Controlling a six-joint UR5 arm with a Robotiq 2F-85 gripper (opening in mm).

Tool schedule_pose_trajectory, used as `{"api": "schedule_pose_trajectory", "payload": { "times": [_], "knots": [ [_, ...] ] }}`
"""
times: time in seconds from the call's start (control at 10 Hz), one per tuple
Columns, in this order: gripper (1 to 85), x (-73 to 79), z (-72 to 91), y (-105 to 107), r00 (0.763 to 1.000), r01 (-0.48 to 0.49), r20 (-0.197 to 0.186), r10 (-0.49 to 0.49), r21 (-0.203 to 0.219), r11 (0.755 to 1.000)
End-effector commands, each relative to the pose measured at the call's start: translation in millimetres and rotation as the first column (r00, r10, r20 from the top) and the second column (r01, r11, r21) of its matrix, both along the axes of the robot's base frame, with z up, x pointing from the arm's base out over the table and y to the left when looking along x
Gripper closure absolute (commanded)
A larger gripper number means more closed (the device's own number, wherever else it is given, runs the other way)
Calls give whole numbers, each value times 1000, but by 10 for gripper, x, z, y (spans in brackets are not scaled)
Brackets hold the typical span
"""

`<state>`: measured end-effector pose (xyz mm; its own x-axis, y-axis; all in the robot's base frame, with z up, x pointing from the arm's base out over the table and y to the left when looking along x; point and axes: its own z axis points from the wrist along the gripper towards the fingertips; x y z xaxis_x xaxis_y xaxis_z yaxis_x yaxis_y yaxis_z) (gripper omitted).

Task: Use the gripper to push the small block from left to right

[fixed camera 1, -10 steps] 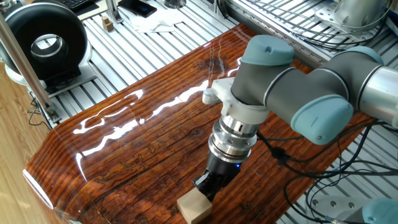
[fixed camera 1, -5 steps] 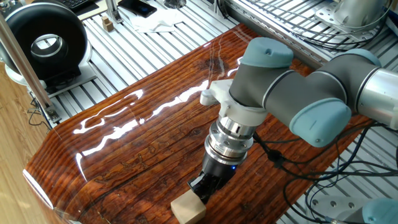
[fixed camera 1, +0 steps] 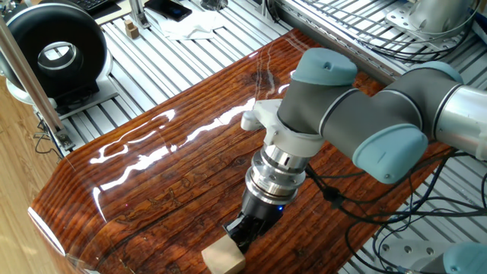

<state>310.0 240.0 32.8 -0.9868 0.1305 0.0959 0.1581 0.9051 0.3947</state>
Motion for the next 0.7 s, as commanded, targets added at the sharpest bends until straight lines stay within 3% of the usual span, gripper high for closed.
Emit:
{"api": "schedule_pose_trajectory", "payload": {
  "times": [0.0,0.6],
  "knots": [
    [847,49,26,131,1000,15,7,-16,29,999],
    [847,84,-11,187,1000,18,14,-19,32,999]
  ]
}}
